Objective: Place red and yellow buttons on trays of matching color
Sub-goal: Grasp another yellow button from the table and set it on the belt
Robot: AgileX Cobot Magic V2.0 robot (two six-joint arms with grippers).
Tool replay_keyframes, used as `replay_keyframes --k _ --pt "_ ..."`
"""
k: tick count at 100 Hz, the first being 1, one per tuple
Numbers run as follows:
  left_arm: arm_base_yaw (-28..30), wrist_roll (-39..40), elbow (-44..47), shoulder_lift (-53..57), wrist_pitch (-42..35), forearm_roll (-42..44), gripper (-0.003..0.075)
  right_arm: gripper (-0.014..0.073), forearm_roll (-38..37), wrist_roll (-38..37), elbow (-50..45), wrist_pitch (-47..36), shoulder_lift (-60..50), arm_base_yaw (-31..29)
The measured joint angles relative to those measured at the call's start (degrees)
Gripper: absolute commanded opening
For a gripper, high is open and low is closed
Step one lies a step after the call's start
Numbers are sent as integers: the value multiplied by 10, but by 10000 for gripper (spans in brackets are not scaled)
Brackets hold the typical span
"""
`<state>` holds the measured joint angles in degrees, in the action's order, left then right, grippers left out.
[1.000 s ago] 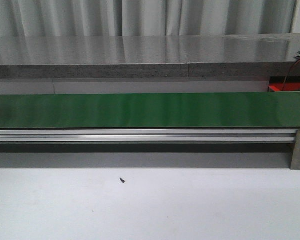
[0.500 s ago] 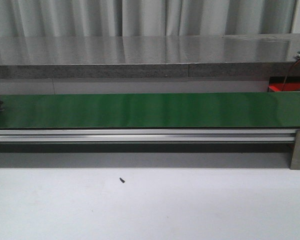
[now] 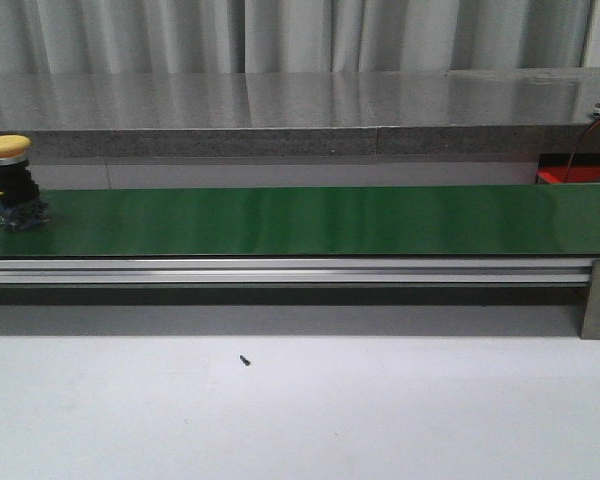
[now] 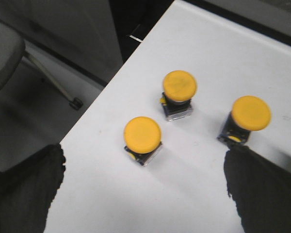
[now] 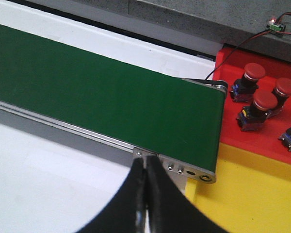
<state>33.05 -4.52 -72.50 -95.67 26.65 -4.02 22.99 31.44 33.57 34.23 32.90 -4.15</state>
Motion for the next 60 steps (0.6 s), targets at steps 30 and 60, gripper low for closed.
replay_keyframes --k 30,60 --pt "6 0 0 -71 -43 0 639 -96 0 0 0 0 0 0" --pt "6 0 -55 -151 -39 2 639 -96 0 0 0 0 0 0"
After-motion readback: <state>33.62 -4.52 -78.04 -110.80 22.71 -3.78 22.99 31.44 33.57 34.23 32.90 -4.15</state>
